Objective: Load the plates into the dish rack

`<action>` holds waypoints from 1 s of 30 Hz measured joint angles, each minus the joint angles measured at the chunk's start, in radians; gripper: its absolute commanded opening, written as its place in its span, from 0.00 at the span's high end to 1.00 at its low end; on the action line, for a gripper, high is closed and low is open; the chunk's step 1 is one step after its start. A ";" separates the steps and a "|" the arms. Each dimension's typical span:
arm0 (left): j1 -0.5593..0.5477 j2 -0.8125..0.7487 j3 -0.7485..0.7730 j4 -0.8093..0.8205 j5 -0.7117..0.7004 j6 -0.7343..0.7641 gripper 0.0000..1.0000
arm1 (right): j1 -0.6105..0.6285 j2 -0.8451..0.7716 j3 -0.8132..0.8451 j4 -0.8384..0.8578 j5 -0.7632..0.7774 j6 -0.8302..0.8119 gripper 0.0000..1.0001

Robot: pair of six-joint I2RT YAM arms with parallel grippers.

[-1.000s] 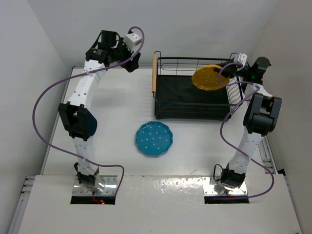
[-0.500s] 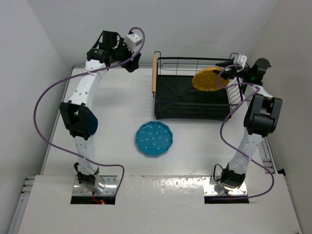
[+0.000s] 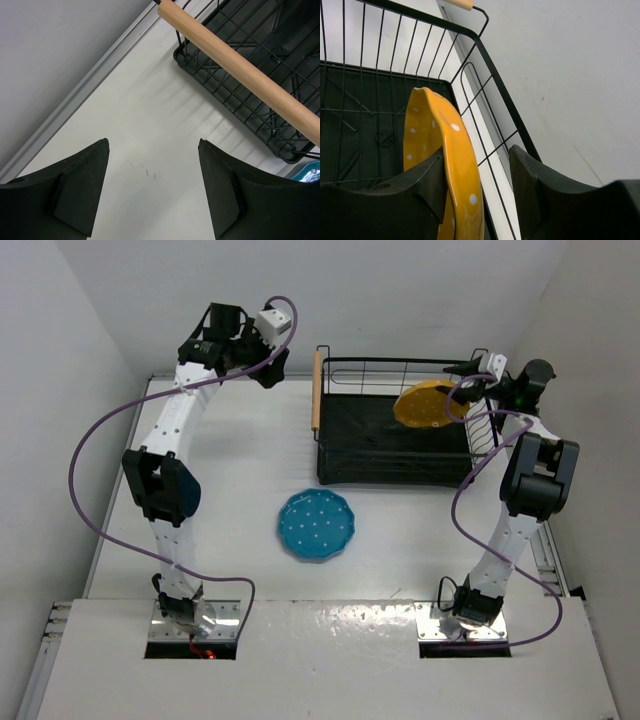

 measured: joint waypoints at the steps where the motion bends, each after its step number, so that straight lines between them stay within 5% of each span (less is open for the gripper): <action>1: 0.000 0.000 0.000 0.000 0.000 0.000 0.23 | 0.000 0.000 0.000 -0.006 -0.001 -0.011 0.48; 8: 0.000 0.000 0.000 0.000 0.000 0.000 0.23 | 0.000 0.001 0.002 -0.127 -0.001 -0.106 0.51; 10: 0.000 0.000 0.000 0.000 0.000 0.004 0.23 | 0.000 0.003 0.005 -0.161 -0.002 -0.129 0.63; 16: 0.000 0.000 0.000 0.000 0.000 0.011 0.23 | 0.004 0.015 0.032 -0.227 0.002 -0.198 0.69; 24: 0.000 0.000 -0.002 0.000 0.000 0.015 0.23 | 0.005 0.017 0.028 -0.179 -0.026 -0.138 0.75; 30: 0.001 0.000 -0.002 0.000 0.000 0.016 0.23 | 0.004 0.016 0.027 -0.147 -0.004 -0.071 0.89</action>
